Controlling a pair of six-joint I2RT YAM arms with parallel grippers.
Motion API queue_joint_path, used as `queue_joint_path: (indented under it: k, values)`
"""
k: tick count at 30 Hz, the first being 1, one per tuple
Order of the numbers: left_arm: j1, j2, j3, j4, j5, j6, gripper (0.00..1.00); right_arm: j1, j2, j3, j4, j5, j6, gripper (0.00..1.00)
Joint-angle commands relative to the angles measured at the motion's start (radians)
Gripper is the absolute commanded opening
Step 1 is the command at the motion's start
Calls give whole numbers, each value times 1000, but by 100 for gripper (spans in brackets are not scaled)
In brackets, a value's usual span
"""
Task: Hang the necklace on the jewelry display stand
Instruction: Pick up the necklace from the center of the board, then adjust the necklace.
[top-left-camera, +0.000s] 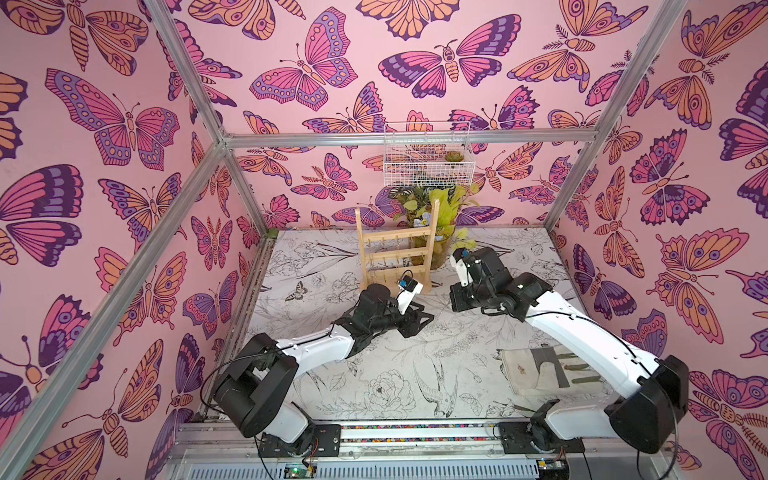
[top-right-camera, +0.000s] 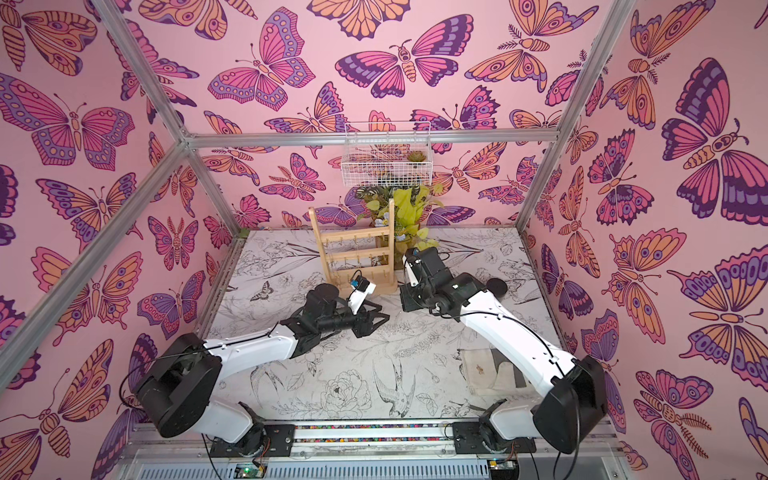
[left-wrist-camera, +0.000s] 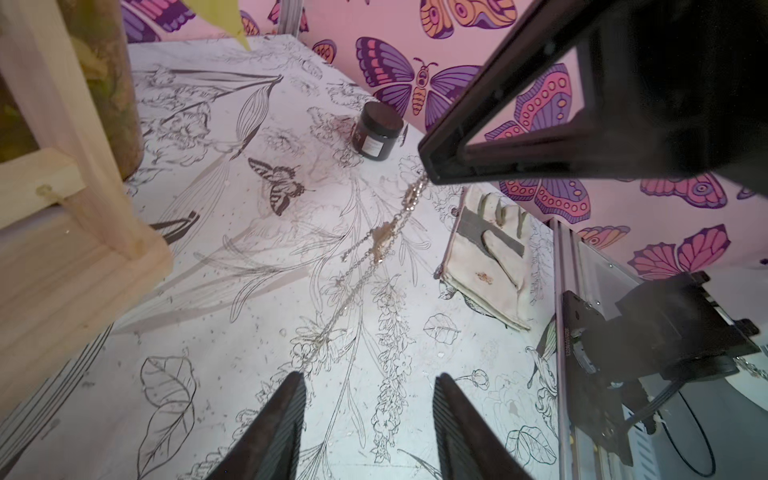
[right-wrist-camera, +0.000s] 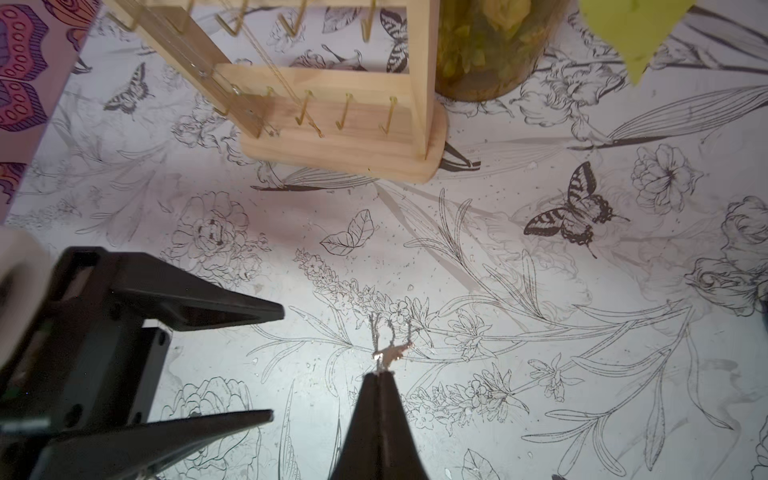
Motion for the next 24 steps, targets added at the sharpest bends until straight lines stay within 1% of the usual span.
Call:
queue_joint_path:
  k: [1,10,16,24]
  values:
    - [3,14,25,59,84,39,52,20,-37,62,-44,-2,-16,0]
    - [0,33,58,89,141,48,53,71,-60,170,-77,5,-41,0]
    - [-2,30,60,114,115,44,53,109,-54,236,-97,-1,-47,0]
    - [-3,17,56,113,83,50,53,145,-39,285,-104,-13,-44,0]
